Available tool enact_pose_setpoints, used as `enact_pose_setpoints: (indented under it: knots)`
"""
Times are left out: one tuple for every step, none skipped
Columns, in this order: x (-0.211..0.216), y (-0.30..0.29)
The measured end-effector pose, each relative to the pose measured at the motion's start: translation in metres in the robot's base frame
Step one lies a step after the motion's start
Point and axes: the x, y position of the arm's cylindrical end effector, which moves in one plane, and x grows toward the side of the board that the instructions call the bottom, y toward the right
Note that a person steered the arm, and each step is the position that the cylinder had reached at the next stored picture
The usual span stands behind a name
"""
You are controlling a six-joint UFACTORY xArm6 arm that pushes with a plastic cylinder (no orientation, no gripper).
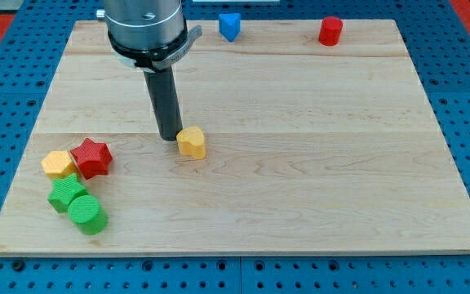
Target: Move yellow heart towards right
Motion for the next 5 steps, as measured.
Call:
enact_pose_setpoints:
  knots:
    - [0.001,0.000]
    - [0.003,0.000]
    - [0.005,0.000]
    - [0.009,0.000]
    - [0.026,0.000]
